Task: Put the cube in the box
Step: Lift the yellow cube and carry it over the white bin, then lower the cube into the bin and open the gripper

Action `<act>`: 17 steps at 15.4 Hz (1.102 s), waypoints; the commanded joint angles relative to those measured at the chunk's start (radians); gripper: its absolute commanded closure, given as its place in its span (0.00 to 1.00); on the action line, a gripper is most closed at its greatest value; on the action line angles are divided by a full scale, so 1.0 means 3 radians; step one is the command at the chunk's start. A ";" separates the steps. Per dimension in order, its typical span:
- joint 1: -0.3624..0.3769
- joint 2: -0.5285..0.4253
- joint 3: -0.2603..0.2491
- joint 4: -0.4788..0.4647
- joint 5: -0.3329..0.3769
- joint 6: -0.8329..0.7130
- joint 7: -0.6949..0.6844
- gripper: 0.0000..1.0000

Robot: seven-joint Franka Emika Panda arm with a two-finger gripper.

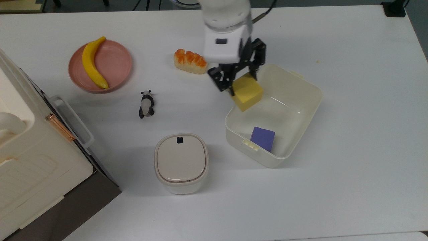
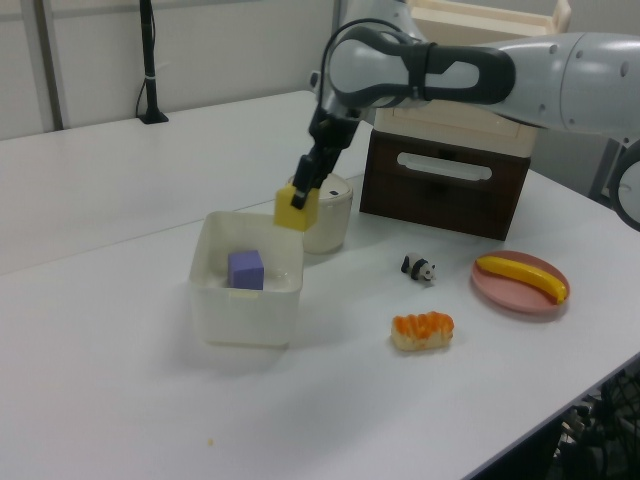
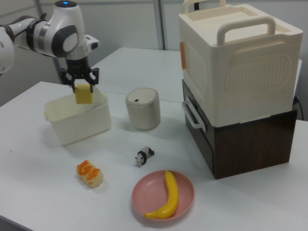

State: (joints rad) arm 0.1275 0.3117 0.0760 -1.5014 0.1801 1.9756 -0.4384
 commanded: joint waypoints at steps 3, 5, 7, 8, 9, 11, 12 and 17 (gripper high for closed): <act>0.0291 0.0203 -0.0044 0.0055 -0.0002 0.0230 0.0331 0.00; 0.0306 0.0204 -0.0044 0.0055 -0.0002 0.0241 0.0341 0.00; 0.0291 0.0153 -0.0044 0.0055 -0.0007 0.0226 0.0514 0.00; 0.0276 0.0142 -0.0044 0.0050 -0.0017 0.0205 0.0662 0.00; 0.0260 0.0122 -0.0044 0.0040 -0.0028 0.0200 0.0805 0.00; 0.0138 0.0086 -0.0039 0.0024 -0.0104 0.0109 0.1051 0.00; 0.0077 0.0056 -0.0039 0.0024 -0.0165 -0.0105 0.1275 0.00; -0.0123 -0.0108 0.0038 0.0019 -0.0804 -0.0832 0.2192 0.00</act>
State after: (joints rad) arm 0.1174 0.3324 0.0676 -1.4805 0.0270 1.8368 0.0872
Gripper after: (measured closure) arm 0.000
